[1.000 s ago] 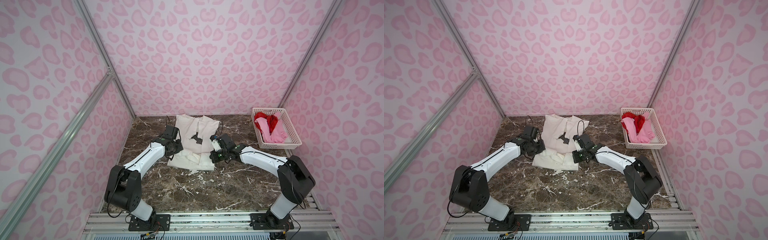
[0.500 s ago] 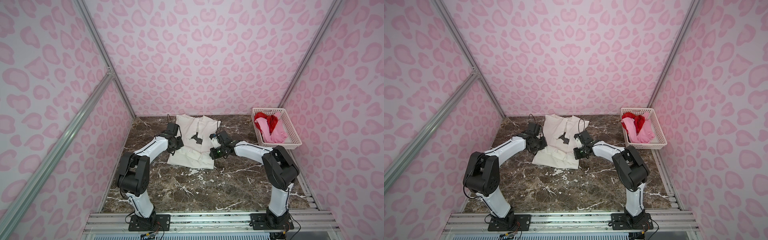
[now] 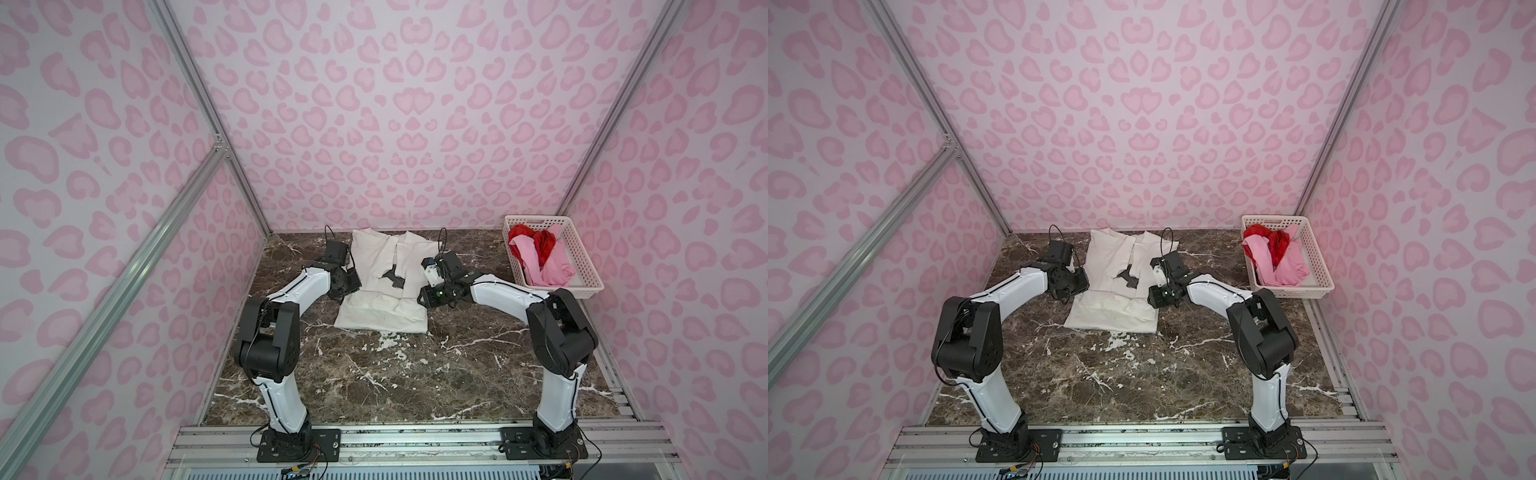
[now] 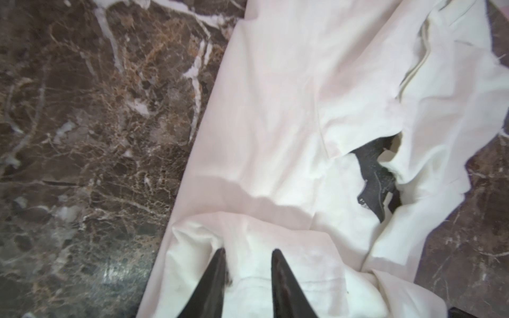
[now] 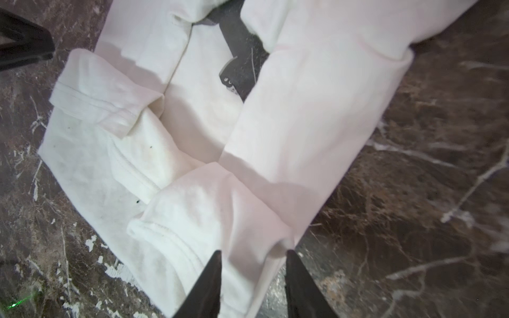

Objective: Fold and stack t-shirts
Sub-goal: Fold the T-shirt, then smooth out the T-shirt at the center of the board.

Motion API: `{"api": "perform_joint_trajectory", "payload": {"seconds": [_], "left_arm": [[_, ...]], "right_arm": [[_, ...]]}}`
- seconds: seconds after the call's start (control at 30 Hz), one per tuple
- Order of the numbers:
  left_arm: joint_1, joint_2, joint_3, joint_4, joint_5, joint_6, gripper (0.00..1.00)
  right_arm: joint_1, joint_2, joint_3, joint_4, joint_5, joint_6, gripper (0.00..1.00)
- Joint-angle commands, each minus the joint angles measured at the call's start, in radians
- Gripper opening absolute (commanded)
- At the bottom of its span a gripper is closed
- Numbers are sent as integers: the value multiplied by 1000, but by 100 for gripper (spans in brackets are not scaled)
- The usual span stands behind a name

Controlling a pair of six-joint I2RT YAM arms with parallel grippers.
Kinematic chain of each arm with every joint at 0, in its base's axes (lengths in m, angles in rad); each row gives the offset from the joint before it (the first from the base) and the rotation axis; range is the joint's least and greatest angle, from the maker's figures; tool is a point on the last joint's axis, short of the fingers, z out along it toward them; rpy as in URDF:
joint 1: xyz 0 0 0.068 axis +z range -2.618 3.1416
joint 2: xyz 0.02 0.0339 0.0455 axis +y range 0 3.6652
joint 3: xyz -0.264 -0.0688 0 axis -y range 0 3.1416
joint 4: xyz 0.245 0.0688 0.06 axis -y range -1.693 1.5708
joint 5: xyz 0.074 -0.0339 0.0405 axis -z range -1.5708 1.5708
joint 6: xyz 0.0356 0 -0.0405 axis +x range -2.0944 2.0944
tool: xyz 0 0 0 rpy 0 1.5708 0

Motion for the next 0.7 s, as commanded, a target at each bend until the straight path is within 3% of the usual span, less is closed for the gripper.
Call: {"api": "perform_joint_trajectory", "payload": {"seconds": [0.0, 0.2, 0.37, 0.67], "left_arm": [[3, -64, 0, -7, 22, 30, 30], [-5, -222, -210, 12, 54, 23, 30], [-6, -260, -366, 75, 81, 9, 30], [-5, -126, -246, 59, 52, 37, 28]], "right_arm": [[3, -49, 1, -36, 27, 0, 40], [44, -168, -60, -24, -40, 46, 40], [118, -149, -90, 23, -83, 85, 40], [157, 6, -30, 59, -30, 72, 39]]}}
